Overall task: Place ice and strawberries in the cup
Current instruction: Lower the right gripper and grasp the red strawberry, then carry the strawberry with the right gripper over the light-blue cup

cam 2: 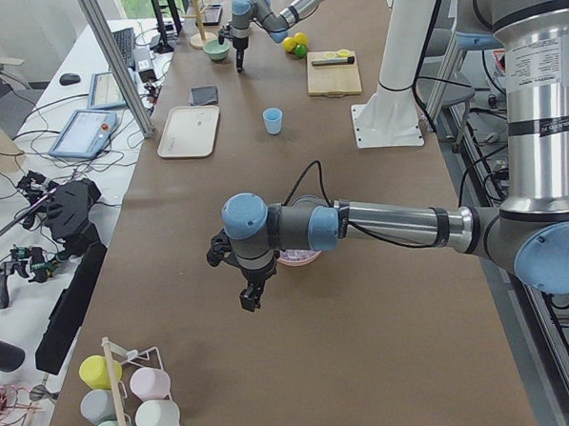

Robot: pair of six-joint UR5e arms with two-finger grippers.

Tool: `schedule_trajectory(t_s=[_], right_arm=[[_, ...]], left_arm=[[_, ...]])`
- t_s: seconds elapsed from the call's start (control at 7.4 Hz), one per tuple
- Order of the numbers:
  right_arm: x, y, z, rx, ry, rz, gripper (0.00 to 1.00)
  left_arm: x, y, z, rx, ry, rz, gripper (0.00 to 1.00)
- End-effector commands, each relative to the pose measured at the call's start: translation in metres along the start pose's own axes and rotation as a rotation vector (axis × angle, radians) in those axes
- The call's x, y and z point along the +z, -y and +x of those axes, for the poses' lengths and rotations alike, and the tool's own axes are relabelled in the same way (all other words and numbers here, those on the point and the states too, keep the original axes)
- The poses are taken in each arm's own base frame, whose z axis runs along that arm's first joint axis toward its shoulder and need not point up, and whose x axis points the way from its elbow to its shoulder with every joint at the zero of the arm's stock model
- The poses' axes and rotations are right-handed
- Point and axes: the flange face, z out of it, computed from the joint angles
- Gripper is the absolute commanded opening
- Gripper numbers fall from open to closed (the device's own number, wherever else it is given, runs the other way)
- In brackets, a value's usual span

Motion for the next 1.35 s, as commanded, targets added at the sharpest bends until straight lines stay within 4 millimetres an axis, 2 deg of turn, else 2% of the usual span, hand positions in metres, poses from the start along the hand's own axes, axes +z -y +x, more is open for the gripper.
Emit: schedule_trajectory(t_s=[0.0,0.27,0.54,0.68,0.81,0.95,1.22], right_arm=[[-0.005,0.001,-0.003,-0.001,0.0,0.016,0.0],[-0.032,0.007,-0.019,0.021,0.038,0.048,0.0],[-0.069,0.019,-0.057,0.062,0.101,0.1,0.0],[-0.081,0.014,-0.076,0.039,0.131,0.111,0.0],[-0.095,-0.002,-0.102,0.002,0.174,0.114,0.0],[-0.115,-0.033,-0.146,0.051,0.212,0.079,0.0],[-0.143,-0.077,-0.269,0.071,0.17,0.024,0.0]], left_arm=[[0.0,0.0,0.0,0.0,0.0,0.0,0.98],[0.0,0.0,0.0,0.001,0.0,0.001,0.98],[0.0,0.0,0.0,0.0,0.0,0.0,0.98],[0.001,0.0,0.0,0.001,0.0,-0.001,0.98],[0.001,0.0,0.0,0.001,0.0,-0.001,0.98],[0.0,0.0,0.0,0.001,0.0,0.001,0.98],[-0.001,0.001,0.001,0.006,0.002,0.006,0.98]])
